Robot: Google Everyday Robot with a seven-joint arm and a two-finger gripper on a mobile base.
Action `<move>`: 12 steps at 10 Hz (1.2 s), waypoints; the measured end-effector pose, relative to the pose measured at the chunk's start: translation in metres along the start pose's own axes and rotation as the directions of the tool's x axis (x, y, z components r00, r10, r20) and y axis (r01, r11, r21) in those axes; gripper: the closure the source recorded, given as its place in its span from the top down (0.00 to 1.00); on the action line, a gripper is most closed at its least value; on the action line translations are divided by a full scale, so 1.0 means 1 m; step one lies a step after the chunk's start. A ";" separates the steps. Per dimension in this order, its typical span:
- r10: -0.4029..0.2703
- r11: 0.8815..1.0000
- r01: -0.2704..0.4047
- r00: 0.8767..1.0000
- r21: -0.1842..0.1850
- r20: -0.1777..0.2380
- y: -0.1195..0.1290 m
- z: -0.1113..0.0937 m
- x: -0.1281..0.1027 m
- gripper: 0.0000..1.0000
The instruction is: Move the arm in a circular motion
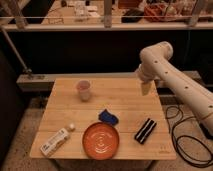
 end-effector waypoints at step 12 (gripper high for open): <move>-0.243 0.964 0.258 0.951 -0.063 0.191 0.134 -0.064 -0.175 0.80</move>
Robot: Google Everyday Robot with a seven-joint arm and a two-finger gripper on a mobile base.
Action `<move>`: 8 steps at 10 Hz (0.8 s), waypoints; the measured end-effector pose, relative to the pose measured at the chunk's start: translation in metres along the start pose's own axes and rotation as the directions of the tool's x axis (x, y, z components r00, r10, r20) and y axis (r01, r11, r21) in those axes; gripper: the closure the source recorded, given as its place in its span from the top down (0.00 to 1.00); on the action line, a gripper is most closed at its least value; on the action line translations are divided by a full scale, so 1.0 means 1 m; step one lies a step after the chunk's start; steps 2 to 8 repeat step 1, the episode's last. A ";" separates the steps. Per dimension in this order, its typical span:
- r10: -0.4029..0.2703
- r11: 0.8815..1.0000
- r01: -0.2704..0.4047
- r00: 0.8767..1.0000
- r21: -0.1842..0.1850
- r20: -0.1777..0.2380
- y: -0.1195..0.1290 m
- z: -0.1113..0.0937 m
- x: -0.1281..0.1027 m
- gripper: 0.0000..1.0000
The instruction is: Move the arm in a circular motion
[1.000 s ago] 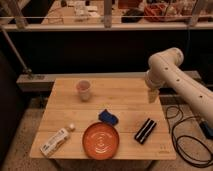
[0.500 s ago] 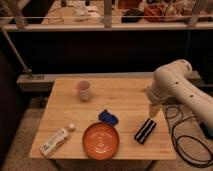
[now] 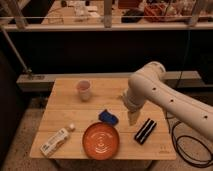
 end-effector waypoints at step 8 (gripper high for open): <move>-0.057 0.998 0.058 0.998 -0.011 0.026 0.000 -0.003 -0.033 0.80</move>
